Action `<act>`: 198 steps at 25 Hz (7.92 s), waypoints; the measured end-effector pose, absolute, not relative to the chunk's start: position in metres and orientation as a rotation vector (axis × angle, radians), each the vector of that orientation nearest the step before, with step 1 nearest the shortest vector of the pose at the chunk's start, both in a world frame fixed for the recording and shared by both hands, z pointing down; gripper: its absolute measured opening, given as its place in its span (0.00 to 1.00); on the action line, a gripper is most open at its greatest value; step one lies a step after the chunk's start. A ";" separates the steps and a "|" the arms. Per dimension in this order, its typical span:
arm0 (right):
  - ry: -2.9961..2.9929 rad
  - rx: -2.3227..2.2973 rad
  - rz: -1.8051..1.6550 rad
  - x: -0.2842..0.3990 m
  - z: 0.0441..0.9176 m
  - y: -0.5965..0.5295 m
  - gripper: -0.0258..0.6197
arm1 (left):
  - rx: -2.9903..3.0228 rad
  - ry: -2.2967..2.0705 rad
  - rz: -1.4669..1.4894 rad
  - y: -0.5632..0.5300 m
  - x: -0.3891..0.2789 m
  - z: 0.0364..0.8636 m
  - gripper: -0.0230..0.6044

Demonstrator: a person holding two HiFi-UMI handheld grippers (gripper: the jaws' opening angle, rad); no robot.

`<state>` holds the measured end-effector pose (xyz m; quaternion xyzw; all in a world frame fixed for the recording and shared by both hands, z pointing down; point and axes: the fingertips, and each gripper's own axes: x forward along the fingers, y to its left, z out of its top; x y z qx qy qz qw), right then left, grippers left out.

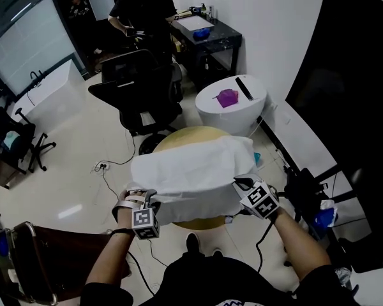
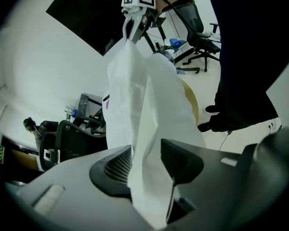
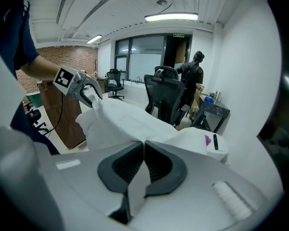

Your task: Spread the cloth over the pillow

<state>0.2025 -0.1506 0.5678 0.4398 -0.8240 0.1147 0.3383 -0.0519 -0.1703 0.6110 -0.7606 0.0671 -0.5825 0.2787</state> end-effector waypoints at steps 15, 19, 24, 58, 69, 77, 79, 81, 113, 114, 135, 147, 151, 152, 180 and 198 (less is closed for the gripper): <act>-2.161 1.028 0.182 0.209 0.523 -0.123 0.06 | -2.334 0.245 -1.425 -0.091 -0.057 0.587 0.08; -2.146 0.992 0.139 0.212 0.514 -0.115 0.06 | -2.298 0.307 -1.395 -0.075 -0.053 0.575 0.05; -2.139 0.971 0.132 0.215 0.514 -0.106 0.06 | -2.343 0.258 -1.416 -0.029 -0.039 0.588 0.04; -2.164 1.132 0.227 0.194 0.585 -0.112 0.11 | -2.623 0.448 -1.104 -0.055 0.027 0.536 0.21; -2.130 1.247 0.196 0.173 0.560 -0.128 0.14 | -2.518 -0.059 -1.036 -0.109 0.138 0.539 0.34; -2.060 1.371 0.230 0.173 0.557 -0.134 0.14 | -2.472 -0.165 -1.011 -0.127 0.170 0.563 0.16; -2.050 1.409 0.224 0.182 0.552 -0.131 0.14 | -2.512 -0.128 -0.995 -0.142 0.164 0.560 0.08; -2.031 1.444 0.213 0.194 0.548 -0.125 0.14 | -2.571 -0.070 -0.984 -0.161 0.157 0.555 0.07; -1.856 1.260 -0.001 0.209 0.626 -0.208 0.27 | -2.724 0.448 -1.293 -0.306 0.081 0.588 0.07; -1.820 1.291 -0.043 0.211 0.620 -0.212 0.27 | -2.724 0.445 -1.294 -0.307 0.081 0.589 0.07; -1.567 1.319 -0.538 0.201 0.575 -0.245 0.12 | -2.719 0.387 -1.289 -0.300 0.082 0.594 0.07; -1.808 1.597 -0.208 0.252 0.510 -0.207 0.05 | -2.650 0.281 -1.211 -0.281 0.091 0.559 0.08; -1.929 1.588 -0.087 0.277 0.500 -0.184 0.06 | -2.628 0.154 -1.188 -0.257 0.102 0.544 0.08; -1.950 1.565 -0.065 0.282 0.503 -0.178 0.05 | -2.621 0.120 -1.183 -0.250 0.106 0.541 0.08; -2.152 1.442 0.008 0.374 0.481 -0.043 0.05 | -2.516 -0.389 -1.270 -0.031 0.179 0.547 0.08; -2.065 1.214 0.411 0.372 0.685 -0.010 0.06 | -2.298 -0.574 -1.734 -0.018 0.160 0.678 0.23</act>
